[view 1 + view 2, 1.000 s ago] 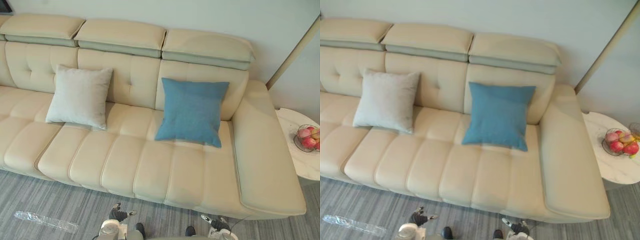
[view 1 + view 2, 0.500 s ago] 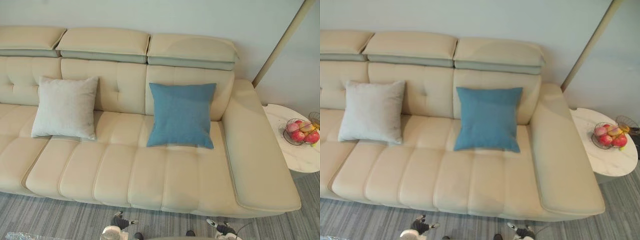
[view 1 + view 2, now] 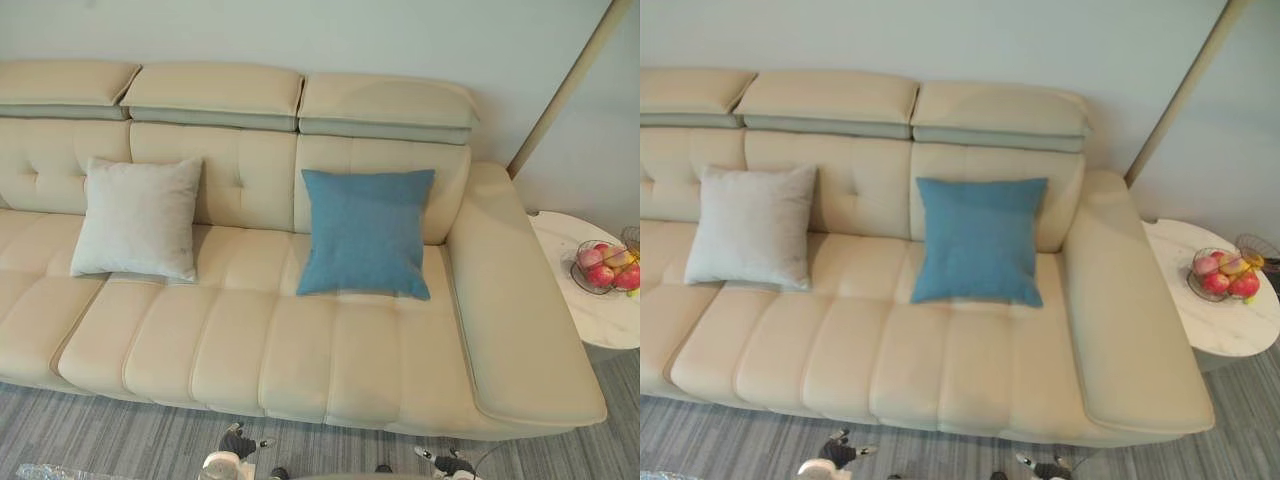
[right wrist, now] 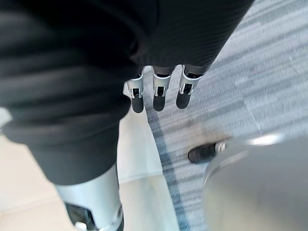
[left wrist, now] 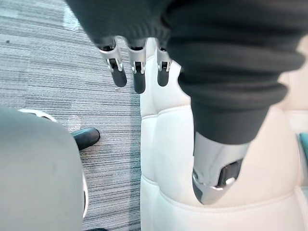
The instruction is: Pick up cushions and gather them together orderly.
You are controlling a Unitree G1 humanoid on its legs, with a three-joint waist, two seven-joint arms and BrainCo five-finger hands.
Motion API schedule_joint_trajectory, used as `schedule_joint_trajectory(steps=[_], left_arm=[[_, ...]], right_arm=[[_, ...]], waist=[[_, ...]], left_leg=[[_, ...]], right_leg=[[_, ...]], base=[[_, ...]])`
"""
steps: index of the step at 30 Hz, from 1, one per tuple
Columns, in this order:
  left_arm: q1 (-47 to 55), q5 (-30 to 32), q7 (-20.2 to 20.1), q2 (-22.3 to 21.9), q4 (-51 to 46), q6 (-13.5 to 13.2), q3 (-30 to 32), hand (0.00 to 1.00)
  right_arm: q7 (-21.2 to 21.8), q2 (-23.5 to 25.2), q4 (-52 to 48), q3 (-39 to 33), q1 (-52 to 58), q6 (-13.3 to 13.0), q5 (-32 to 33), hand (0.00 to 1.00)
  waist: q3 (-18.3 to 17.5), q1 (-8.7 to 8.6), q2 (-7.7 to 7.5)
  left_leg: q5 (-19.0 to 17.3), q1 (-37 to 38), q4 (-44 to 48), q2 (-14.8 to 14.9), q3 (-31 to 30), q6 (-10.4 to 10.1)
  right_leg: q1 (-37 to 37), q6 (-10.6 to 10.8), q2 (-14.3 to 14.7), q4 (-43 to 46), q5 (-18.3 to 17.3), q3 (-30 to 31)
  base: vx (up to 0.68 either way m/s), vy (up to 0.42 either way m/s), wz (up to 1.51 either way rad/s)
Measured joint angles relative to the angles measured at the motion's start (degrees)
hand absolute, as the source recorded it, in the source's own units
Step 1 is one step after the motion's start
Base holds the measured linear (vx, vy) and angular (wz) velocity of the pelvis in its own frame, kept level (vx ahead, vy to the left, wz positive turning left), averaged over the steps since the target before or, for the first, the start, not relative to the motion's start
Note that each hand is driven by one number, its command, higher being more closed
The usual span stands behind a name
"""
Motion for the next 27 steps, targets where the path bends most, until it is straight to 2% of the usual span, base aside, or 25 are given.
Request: schedule_joint_trajectory(steps=[2,3,5,6,7,10,11,12,13,14,16,18,19,20,21,22,23,24,25,26,27], left_arm=[[-0.12,-0.34,-0.04,-0.19,-0.55,0.05,1.48,0.00],[-0.09,-0.41,-0.07,-0.19,-1.02,0.02,2.88,0.00],[-0.50,-1.29,-0.07,-0.51,-1.30,-0.07,4.60,0.00],[-0.58,-1.87,0.00,-1.29,-1.05,0.00,4.90,0.00],[-0.64,-2.17,0.02,-1.68,-1.01,0.03,4.92,0.00],[-1.32,-2.38,-0.01,-1.62,-1.20,0.02,5.56,0.00],[-1.29,-2.39,0.07,-1.34,-1.20,0.03,5.58,0.00],[-1.31,-2.33,0.13,-1.14,-1.20,0.05,5.57,0.00],[-1.32,-2.27,0.22,-0.55,-1.22,0.10,5.52,0.00],[-1.06,-2.28,0.31,0.20,-1.21,0.16,5.41,0.00],[-1.44,-2.27,0.50,0.91,-1.16,0.33,5.48,0.00],[-1.92,-2.22,0.56,0.86,-1.15,0.47,5.66,0.00],[-2.00,-2.18,0.57,0.05,-1.07,0.23,5.49,0.00],[-2.03,-2.18,0.53,-0.50,-1.03,0.10,5.56,0.00],[-1.81,-2.18,0.55,-0.57,-1.01,0.07,5.75,0.00],[-2.09,-2.23,0.73,-0.77,-1.08,0.25,6.00,0.00],[-2.01,-2.33,0.72,-0.62,-1.07,0.10,5.76,0.00],[-1.72,-2.78,0.78,-0.05,-0.94,0.13,6.24,0.00],[-1.14,-3.28,0.75,0.06,-0.85,0.38,6.96,0.00],[-0.26,-4.46,0.71,0.23,-0.55,0.63,7.63,0.00],[-0.21,-6.20,0.54,0.04,-1.21,0.95,8.31,0.00]], right_arm=[[-0.11,-0.19,-0.19,0.11,-0.07,0.05,-1.22,0.00],[-0.22,-0.20,-0.25,0.37,-0.09,0.05,-1.56,0.00],[-0.49,-0.52,-0.14,1.84,-0.31,0.08,-1.59,0.00],[-0.57,-0.74,-0.22,1.96,-0.36,0.08,-1.60,0.00],[-0.63,-1.09,-0.44,2.12,-0.46,0.10,-1.60,0.00],[-0.68,0.08,-4.32,2.66,0.79,0.44,-1.61,0.00],[-0.96,0.30,-4.64,3.86,0.39,0.42,-1.72,0.00],[-1.07,0.24,-4.63,4.26,0.18,0.43,-1.73,0.00],[-1.13,0.27,-4.44,5.09,-0.96,0.45,-1.74,0.00],[-1.27,0.07,-4.42,6.31,-1.73,0.41,-1.86,0.00],[-1.49,-0.09,-4.27,6.77,-1.31,0.35,-2.96,0.00],[-1.46,-1.59,-4.18,8.30,-1.34,0.01,-3.84,0.00],[-1.45,-2.34,-2.88,9.71,-2.02,0.00,-3.88,0.00],[-1.42,-3.59,-1.03,9.74,-3.60,0.12,-3.89,0.00],[-1.41,-3.54,-0.89,9.65,-4.24,0.12,-3.89,0.00],[-1.03,-4.12,-1.65,9.46,-5.38,0.07,-3.91,0.00],[-1.02,-4.41,-1.65,9.37,-5.27,0.12,-4.00,0.00],[-0.94,-3.97,-1.56,9.42,-4.57,0.13,-4.32,0.00],[-0.90,-3.85,-1.58,9.66,-4.79,0.19,-4.37,0.00],[-0.77,-3.45,-1.63,11.09,-5.00,0.08,-4.37,0.00],[-0.62,-3.67,-1.52,11.24,-4.60,0.07,-4.32,0.00]], waist=[[1.34,-0.01,-0.12],[1.98,0.22,-0.84],[2.24,0.32,-1.37],[2.27,0.42,-0.57],[2.64,0.43,0.29],[3.35,0.45,-1.00],[3.49,0.45,-1.08],[3.29,0.48,-1.38],[3.20,0.75,-1.59],[3.27,0.97,-1.47],[3.43,0.85,-1.56],[4.11,0.31,-0.89],[4.11,0.23,-0.76],[4.23,1.01,1.72],[3.84,1.53,2.11],[4.26,0.60,2.59],[4.50,0.45,2.34],[4.76,1.23,1.40],[4.74,1.46,1.63],[4.67,1.06,0.95],[5.09,0.99,1.24]], left_leg=[[-1.38,-0.03,2.56,0.66,1.48,-0.91],[-2.64,-1.30,5.85,1.10,1.56,-1.07],[-4.12,-5.73,12.09,0.93,-6.84,-0.02],[-6.31,-6.24,12.24,1.75,-9.22,-1.16],[-7.97,-5.72,11.75,2.34,-8.43,-1.89],[-9.91,-4.46,12.91,3.20,0.96,-1.72],[-10.55,-4.50,13.62,4.15,5.81,-1.64],[-10.55,-4.54,13.85,4.97,8.39,-1.62],[-10.73,-4.54,14.09,6.47,13.54,-1.71],[-10.67,-3.38,13.97,8.01,17.73,-1.80],[-10.65,-1.51,14.29,8.37,21.28,-1.84],[-10.47,-1.30,19.95,9.19,21.23,-1.35],[-12.09,-1.34,15.54,7.52,19.21,-0.59],[-8.73,-0.44,9.79,7.83,20.83,0.45],[-7.88,0.26,9.41,8.16,22.67,-1.73],[-7.71,1.09,9.41,8.22,24.68,-2.10],[-7.65,2.06,9.49,8.34,26.02,-2.35],[-8.26,3.20,11.21,9.47,27.64,-3.80],[-8.57,3.22,12.97,11.05,28.41,-4.34],[-8.69,1.28,19.93,14.78,28.78,-4.45],[-8.47,-1.13,30.05,20.10,28.09,-4.16]], right_leg=[[-0.38,0.34,0.49,0.53,0.19,2.37],[-1.42,0.63,0.69,1.01,0.18,4.02],[-5.35,1.48,0.90,2.13,0.25,8.43],[-7.32,1.63,2.03,2.05,0.74,10.64],[-8.07,1.73,2.86,2.00,0.88,11.98],[-11.26,-1.84,3.86,1.87,3.46,17.66],[-13.36,-3.89,4.29,1.42,4.92,18.09],[-14.43,-5.42,4.22,1.08,5.96,16.45],[-16.77,-7.21,4.15,2.23,7.12,9.38],[-19.21,-7.13,3.47,6.60,6.17,-2.78],[-18.41,-7.13,1.92,10.66,4.71,-17.16],[-17.00,-7.61,2.29,10.96,5.43,-17.87],[-16.71,-8.11,3.09,9.52,6.43,-16.15],[-15.70,-8.41,5.29,5.65,8.91,-16.05],[-15.79,-8.83,4.27,7.46,5.17,-19.74],[-17.78,-8.99,-0.88,16.25,-2.18,-29.86],[-17.66,-8.18,-3.92,20.31,-4.21,-33.72],[-16.75,-6.57,-4.78,20.71,-3.76,-34.38],[-16.81,-6.70,-3.32,20.47,-3.88,-33.55],[-15.98,-7.30,-1.04,18.92,-5.14,-33.11],[-14.47,-7.96,2.08,16.74,-5.29,-32.25]], base=[[-0.12,-0.011,-0.49],[-0.13,-0.021,-0.70],[-0.14,-0.075,-1.01],[-0.13,-0.063,-1.21],[-0.11,0.029,-1.36],[-0.07,0.060,-1.48],[-0.06,0.051,-1.85],[-0.01,0.016,-2.06],[0.04,-0.016,-2.13],[0.08,-0.021,-2.00],[0.14,-0.093,-1.58],[0.10,-0.104,-1.16],[0.00,-0.057,-1.40],[-0.01,-0.043,-1.49],[0.03,-0.078,-1.28],[0.09,-0.056,-0.68],[0.15,-0.135,-0.70],[0.14,-0.140,-0.71],[0.12,-0.274,-0.72],[0.15,-0.430,-0.61],[0.12,-0.369,-0.50]])
